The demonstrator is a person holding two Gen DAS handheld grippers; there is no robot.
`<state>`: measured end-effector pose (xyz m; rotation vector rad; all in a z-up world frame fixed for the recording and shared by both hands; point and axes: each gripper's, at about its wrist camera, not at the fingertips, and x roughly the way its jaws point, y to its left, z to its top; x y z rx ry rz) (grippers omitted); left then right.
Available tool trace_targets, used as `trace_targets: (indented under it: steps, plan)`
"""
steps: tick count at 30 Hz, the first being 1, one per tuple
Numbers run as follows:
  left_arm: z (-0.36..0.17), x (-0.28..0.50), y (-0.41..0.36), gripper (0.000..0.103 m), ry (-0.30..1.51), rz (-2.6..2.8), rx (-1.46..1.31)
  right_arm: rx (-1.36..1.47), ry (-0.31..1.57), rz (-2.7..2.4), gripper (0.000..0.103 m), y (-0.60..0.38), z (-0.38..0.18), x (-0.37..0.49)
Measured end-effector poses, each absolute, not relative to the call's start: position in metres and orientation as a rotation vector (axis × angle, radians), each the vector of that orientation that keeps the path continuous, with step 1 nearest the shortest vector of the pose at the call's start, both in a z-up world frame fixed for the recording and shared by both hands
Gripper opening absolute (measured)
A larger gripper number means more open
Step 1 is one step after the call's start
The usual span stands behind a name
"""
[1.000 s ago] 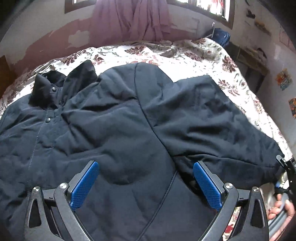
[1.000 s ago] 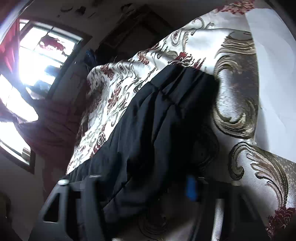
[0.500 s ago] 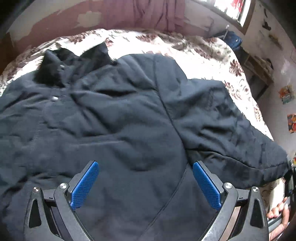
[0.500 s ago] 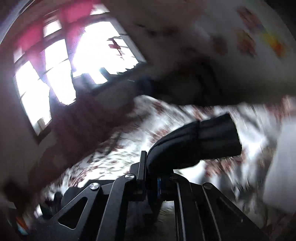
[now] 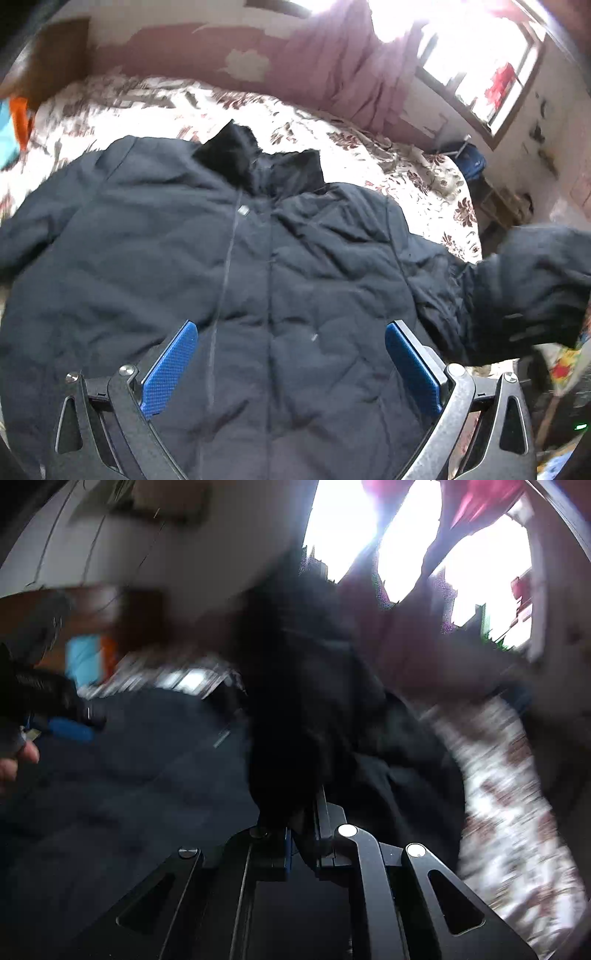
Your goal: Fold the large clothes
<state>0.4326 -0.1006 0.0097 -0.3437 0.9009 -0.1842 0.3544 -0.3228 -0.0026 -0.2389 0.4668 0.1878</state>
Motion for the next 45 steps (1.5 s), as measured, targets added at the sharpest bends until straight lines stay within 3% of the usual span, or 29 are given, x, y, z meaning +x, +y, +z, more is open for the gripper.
trace_targets:
  steps: [4,7,9,11,20,27,34,36,37,38,45]
  plan:
    - [-0.020,0.414,-0.078,0.102,0.950,-0.200,-0.442,-0.225,0.656,0.289,0.018,-0.317,-0.029,0.373]
    - [-0.042,0.406,-0.072,0.102,0.985,-0.223,-0.514,-0.208,0.698,0.324,0.020,-0.330,-0.040,0.374]
    - [-0.052,0.404,-0.072,0.102,0.996,-0.247,-0.546,-0.166,0.691,0.394,0.037,-0.340,-0.041,0.366]
    - [-0.058,0.405,-0.079,0.102,1.003,-0.276,-0.561,-0.131,0.687,0.458,0.087,-0.352,-0.041,0.358]
    - [-0.073,0.424,-0.120,0.102,1.072,-0.400,-0.640,-0.123,0.448,0.232,0.088,-0.406,-0.026,0.314]
    - [-0.082,0.441,-0.144,0.097,1.086,-0.378,-0.653,0.146,0.478,0.087,0.088,-0.469,-0.035,0.337]
    - [-0.081,0.467,-0.159,0.062,1.074,-0.321,-0.603,0.201,0.442,0.035,0.088,-0.478,-0.046,0.341]
    - [-0.082,0.471,-0.161,0.041,1.083,-0.268,-0.556,0.201,0.432,0.027,0.088,-0.481,-0.044,0.340]
    - [-0.081,0.472,-0.160,0.022,1.077,-0.236,-0.535,0.201,0.430,0.026,0.088,-0.480,-0.042,0.338]
    - [-0.080,0.471,-0.158,0.010,1.064,-0.208,-0.527,0.198,0.427,0.026,0.088,-0.481,-0.040,0.337]
    - [-0.035,0.455,-0.138,0.004,0.839,-0.112,-0.492,0.174,0.376,0.007,0.088,-0.475,-0.028,0.329]
